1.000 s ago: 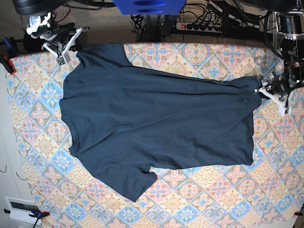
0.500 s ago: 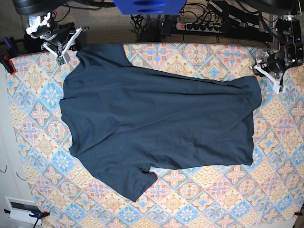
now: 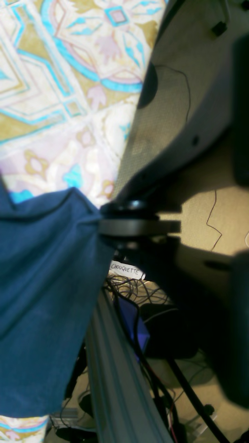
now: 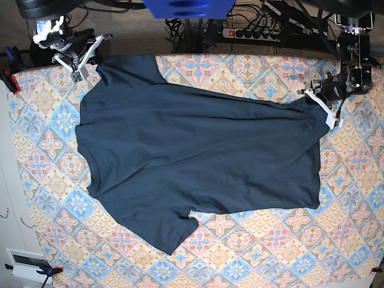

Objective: Layout the t-shirt on the table in an organized manner, then fold the t-shirt properly
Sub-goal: 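Pull the shirt corner outward with the left gripper and release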

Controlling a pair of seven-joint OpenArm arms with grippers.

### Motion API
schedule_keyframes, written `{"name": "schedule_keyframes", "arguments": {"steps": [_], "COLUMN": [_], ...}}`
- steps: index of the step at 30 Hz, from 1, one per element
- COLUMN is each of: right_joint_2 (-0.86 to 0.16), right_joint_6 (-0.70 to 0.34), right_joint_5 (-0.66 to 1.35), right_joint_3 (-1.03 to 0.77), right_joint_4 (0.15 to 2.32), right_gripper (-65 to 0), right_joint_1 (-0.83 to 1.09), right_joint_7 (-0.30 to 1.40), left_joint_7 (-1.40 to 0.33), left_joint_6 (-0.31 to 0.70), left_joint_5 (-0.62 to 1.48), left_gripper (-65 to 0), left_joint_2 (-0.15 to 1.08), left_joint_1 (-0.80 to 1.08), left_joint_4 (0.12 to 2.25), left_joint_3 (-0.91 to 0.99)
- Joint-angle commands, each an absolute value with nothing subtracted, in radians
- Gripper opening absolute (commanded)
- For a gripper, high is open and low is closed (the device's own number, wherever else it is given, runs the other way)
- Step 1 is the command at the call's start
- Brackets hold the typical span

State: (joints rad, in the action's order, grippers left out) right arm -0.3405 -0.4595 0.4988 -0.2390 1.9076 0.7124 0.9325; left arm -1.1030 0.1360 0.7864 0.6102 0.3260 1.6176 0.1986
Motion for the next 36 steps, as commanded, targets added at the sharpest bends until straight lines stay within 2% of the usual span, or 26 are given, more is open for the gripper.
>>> {"name": "schedule_keyframes", "arguments": {"steps": [1,4,8,13,17,22,33,36], "right_joint_2": [-0.354,-0.355,-0.355,-0.355,-0.355,-0.355,-0.355,-0.369], "right_joint_6": [-0.46,-0.46,-0.46,-0.46,-0.46,-0.464,-0.464,-0.464], "right_joint_5": [0.504,0.503,0.504,0.506,0.507,0.507,0.506,0.507], "right_joint_3": [-0.252,-0.275,-0.302,-0.335,-0.349,-0.349,-0.34,-0.34], "right_joint_4": [1.922,1.922,1.922,1.922,1.923,1.925,1.926,1.926], "right_gripper": [-64.3,-64.3,-64.3,-64.3,-64.3,-64.3,-64.3,-64.0], "right_joint_1": [0.716,0.716,0.716,0.716,0.716,0.72,0.722,0.722], "right_joint_7": [0.92,0.921,0.92,0.923,0.923,0.923,0.924,0.949], "left_joint_7": [-1.092,-1.092,-1.121,-1.234,-1.271,-1.267,-1.165,-1.164], "left_joint_6": [0.166,0.259,0.314,0.341,0.348,0.348,0.346,0.346], "left_joint_5": [0.802,0.809,0.889,1.001,1.003,1.003,0.819,0.816], "left_gripper": [-65.0,-65.0,-65.0,-65.0,-65.0,-65.0,-65.0,-57.6], "left_joint_2": [0.636,0.679,0.716,0.768,0.779,0.823,0.799,0.8], "left_joint_1": [0.329,0.44,0.555,0.601,0.607,0.561,0.549,0.549], "left_joint_4": [1.679,1.788,1.85,1.844,1.698,1.54,1.54,1.541], "left_joint_3": [0.214,0.262,0.367,0.501,0.608,0.524,0.352,0.38]}}
